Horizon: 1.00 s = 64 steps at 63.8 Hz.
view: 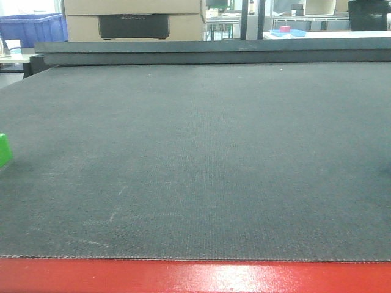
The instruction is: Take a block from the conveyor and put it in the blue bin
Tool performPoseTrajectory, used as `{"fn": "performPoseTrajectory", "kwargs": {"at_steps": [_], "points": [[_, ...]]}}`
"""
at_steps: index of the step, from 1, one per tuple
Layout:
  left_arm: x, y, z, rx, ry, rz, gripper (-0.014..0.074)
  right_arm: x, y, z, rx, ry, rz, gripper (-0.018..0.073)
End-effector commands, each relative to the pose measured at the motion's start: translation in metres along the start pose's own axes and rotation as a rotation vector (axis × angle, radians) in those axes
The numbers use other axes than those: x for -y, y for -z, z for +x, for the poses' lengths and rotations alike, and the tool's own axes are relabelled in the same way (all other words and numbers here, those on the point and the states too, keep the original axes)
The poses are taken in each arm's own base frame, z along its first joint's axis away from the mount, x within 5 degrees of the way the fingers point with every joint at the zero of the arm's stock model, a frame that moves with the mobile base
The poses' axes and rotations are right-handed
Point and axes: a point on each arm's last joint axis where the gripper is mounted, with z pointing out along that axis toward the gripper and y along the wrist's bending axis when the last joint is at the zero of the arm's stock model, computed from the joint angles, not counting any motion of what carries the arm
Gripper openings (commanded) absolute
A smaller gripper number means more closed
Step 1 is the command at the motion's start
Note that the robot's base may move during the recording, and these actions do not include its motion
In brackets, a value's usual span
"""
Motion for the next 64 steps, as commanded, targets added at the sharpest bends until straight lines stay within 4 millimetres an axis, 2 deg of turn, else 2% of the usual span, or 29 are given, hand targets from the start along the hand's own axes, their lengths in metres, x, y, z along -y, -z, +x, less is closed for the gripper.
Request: {"fn": "performPoseTrajectory", "kwargs": {"at_steps": [1,7,13,22,27,35,46,57,64], "points": [[0.002,-0.008,0.001,-0.060,-0.009,0.036,0.0573,-0.001,-0.011,-0.002,-0.037,0.007,-0.015,0.0570],[0.005,-0.019,0.005,-0.127,-0.018,0.074,0.0591,-0.001,-0.021,-0.002,-0.075,0.016,-0.020,0.0570],[0.008,-0.032,0.010,-0.206,-0.028,0.107,0.0592,-0.002,-0.039,0.000,-0.219,0.017,-0.030,0.0570],[0.014,-0.053,0.017,-0.291,-0.039,0.149,0.0592,-0.009,-0.083,0.000,-0.507,0.030,-0.063,0.0570],[0.017,-0.062,0.020,-0.323,-0.042,0.160,0.0592,-0.012,-0.109,0.007,-0.659,0.038,-0.075,0.0570],[0.018,-0.069,0.023,-0.352,-0.045,0.165,0.0592,-0.013,-0.151,0.028,-0.853,0.023,-0.061,0.0570],[0.018,-0.070,0.023,-0.354,-0.042,0.167,0.0592,-0.010,-0.194,0.066,-1.016,-0.049,0.019,0.0570],[0.018,-0.070,0.024,-0.358,-0.042,0.167,0.0592,-0.007,-0.227,0.102,-1.130,-0.088,0.069,0.0570],[0.018,-0.069,0.025,-0.374,-0.043,0.168,0.0592,-0.004,-0.241,0.121,-1.189,-0.114,0.098,0.0570]]}}
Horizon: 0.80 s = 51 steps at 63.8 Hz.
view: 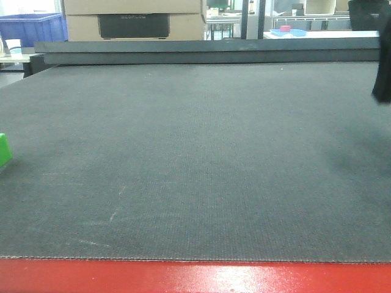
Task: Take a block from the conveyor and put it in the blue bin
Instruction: 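Close the right gripper on the light-blue brick and lift it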
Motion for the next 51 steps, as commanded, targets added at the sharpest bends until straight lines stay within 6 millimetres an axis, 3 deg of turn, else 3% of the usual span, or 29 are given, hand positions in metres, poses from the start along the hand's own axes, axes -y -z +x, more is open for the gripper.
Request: {"fn": "performPoseTrajectory", "kwargs": {"at_steps": [1,24,29,34,51], "points": [[0.001,0.003,-0.002,0.005,0.004,0.010,0.0592,0.002,-0.015,-0.007,-0.019,-0.020,0.020,0.0570],[0.002,0.003,0.002,-0.031,0.004,0.013,0.0592,0.007,-0.058,-0.003,-0.104,-0.028,0.041,0.0568],[0.002,0.003,0.002,-0.031,0.004,0.013,0.0592,0.008,-0.064,-0.001,-0.109,-0.030,0.043,0.0519],[0.002,0.003,0.002,-0.031,0.004,0.013,0.0592,0.008,-0.066,0.000,-0.095,-0.030,0.041,0.0408],[0.002,0.003,0.002,-0.033,0.004,0.013,0.0592,0.008,-0.064,0.000,-0.081,-0.030,0.039,-0.0141]]}}
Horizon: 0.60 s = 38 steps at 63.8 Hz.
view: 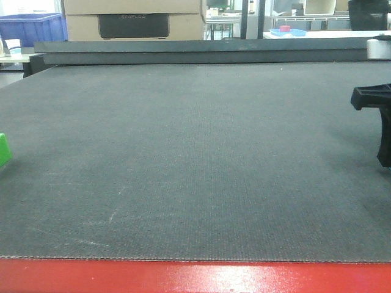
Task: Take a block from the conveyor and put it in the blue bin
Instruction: 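Close the right gripper on the light-blue brick and lift it, then lower the open left gripper onto the green brick, close and lift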
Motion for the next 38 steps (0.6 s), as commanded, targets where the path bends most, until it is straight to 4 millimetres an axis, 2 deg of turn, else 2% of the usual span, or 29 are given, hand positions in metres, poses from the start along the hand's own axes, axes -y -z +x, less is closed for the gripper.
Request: {"fn": "performPoseTrajectory", "kwargs": {"at_steps": [1,7,16,25,38], "points": [[0.001,0.002,-0.003,0.013,0.004,0.009,0.0592,0.003,0.002,0.001,0.010,0.000,0.011,-0.0163],[0.001,-0.002,-0.006,-0.054,0.004,0.014,0.0591,0.003,0.008,0.002,0.019,0.001,0.008,-0.0160],[0.000,-0.017,-0.022,-0.172,-0.002,0.012,0.0591,-0.005,0.025,0.007,0.062,0.059,-0.007,-0.0162],[-0.008,-0.046,-0.042,-0.248,0.040,-0.023,0.0591,-0.021,0.050,0.022,0.140,0.151,-0.040,-0.0162],[-0.037,-0.100,-0.046,-0.478,0.101,-0.112,0.0591,-0.043,0.088,0.046,0.255,0.255,-0.103,-0.0162]]}}
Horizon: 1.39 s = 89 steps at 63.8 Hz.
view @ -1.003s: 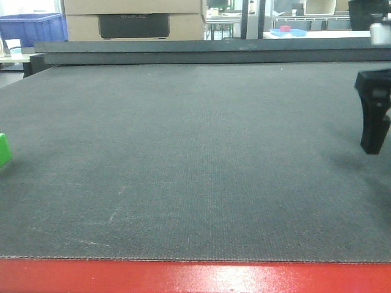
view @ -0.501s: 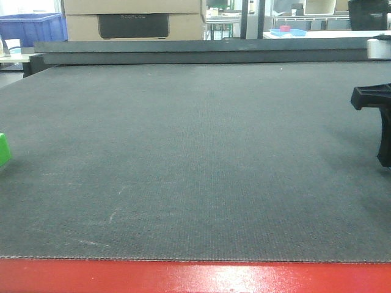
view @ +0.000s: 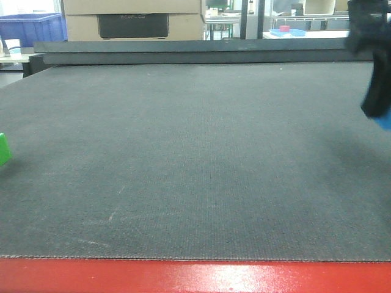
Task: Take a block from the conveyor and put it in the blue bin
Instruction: 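Lower the open left gripper onto the green brick, close and lift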
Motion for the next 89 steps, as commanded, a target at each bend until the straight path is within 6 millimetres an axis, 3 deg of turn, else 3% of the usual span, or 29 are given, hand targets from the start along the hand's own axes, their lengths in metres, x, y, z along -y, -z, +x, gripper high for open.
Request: {"fn": "performPoseTrajectory", "kwargs": {"at_steps": [1,15,32,46,66,70,75,86,89], "points": [[-0.014,-0.022,-0.009,-0.089,0.036,-0.047,0.0591,-0.010,0.018,0.005,0.060,0.054,-0.020,-0.0162],[-0.033,-0.089,-0.011,-0.278,0.054,-0.069,0.0591,-0.020,0.045,0.013,0.145,0.095,-0.059,-0.0162],[-0.030,-0.151,-0.007,-0.382,0.031,-0.050,0.0591,-0.020,0.049,0.014,0.157,0.094,-0.064,-0.0162],[-0.028,-0.182,-0.003,-0.412,0.006,-0.050,0.0591,-0.020,0.049,0.013,0.168,0.093,-0.065,-0.0162],[-0.031,-0.195,0.000,-0.434,-0.016,-0.066,0.0575,-0.020,0.049,0.013,0.168,0.093,-0.065,-0.0162],[-0.030,-0.196,0.001,-0.435,-0.012,-0.063,0.0518,-0.020,0.049,0.013,0.168,0.093,-0.065,-0.0162],[-0.030,-0.197,0.001,-0.440,-0.012,-0.063,0.0363,-0.020,0.049,0.013,0.170,0.093,-0.066,-0.0162],[-0.030,-0.196,0.004,-0.471,-0.011,-0.061,-0.0110,-0.020,0.049,0.013,0.174,0.093,-0.066,-0.0162],[-0.030,-0.195,0.005,-0.487,-0.005,-0.062,-0.0111,-0.020,0.049,0.012,0.176,0.093,-0.067,-0.0162]]}}
